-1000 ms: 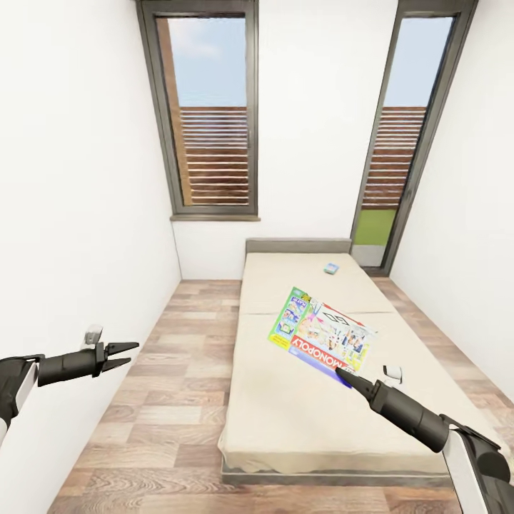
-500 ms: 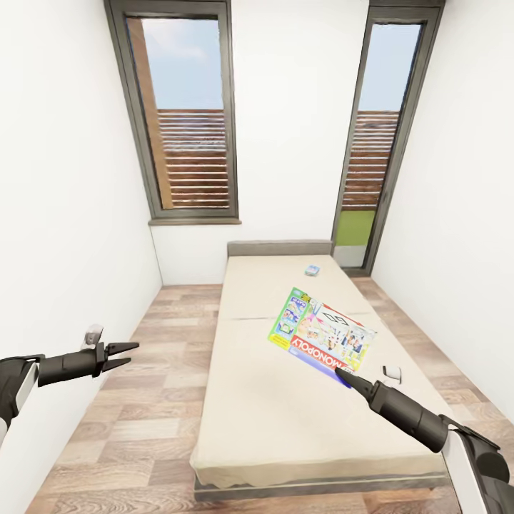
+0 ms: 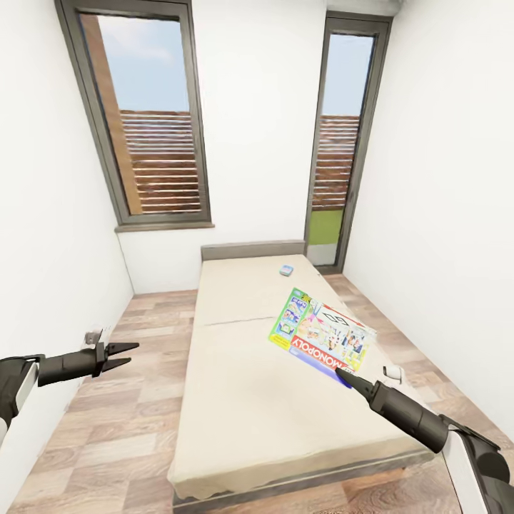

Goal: Put all the toys in the child's room - the three board games (two on the bed and one on the table), the two jigsaw puzzles on the table, and the tennis ball on the table - inside the toy box on the table in the child's room.

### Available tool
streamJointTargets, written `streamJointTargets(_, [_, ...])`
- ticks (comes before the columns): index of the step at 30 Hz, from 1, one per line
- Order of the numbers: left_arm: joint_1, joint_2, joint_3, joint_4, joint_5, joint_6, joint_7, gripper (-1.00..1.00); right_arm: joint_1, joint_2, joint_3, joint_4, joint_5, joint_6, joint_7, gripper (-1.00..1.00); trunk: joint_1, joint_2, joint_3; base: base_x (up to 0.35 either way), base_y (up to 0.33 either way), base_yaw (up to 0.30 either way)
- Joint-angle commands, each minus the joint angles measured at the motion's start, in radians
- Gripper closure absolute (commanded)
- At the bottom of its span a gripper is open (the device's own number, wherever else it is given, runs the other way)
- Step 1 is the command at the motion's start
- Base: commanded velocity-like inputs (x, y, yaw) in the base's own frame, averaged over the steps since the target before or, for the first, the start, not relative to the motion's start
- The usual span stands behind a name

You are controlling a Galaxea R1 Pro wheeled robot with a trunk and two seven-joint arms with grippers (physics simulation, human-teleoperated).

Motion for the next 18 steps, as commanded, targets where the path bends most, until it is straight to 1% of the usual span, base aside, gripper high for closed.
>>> streamJointTargets(1, [-0.001, 0.0, 0.003, 0.0, -0.005, 0.01, -0.006, -1.0, -0.001, 0.0, 0.0, 0.0, -0.005, 0.007, 0.001, 1.0, 0.001, -0.002, -0.002, 0.0, 0.0, -0.257])
streamJointTargets(18, [0.0, -0.003, 0.003, 0.0, -0.004, 0.01, -0.006, -1.0, -0.001, -0.001, -0.002, 0.002, -0.005, 0.009, 0.0, 1.0, 0.001, -0.002, 0.011, -0.002, 0.0, -0.257])
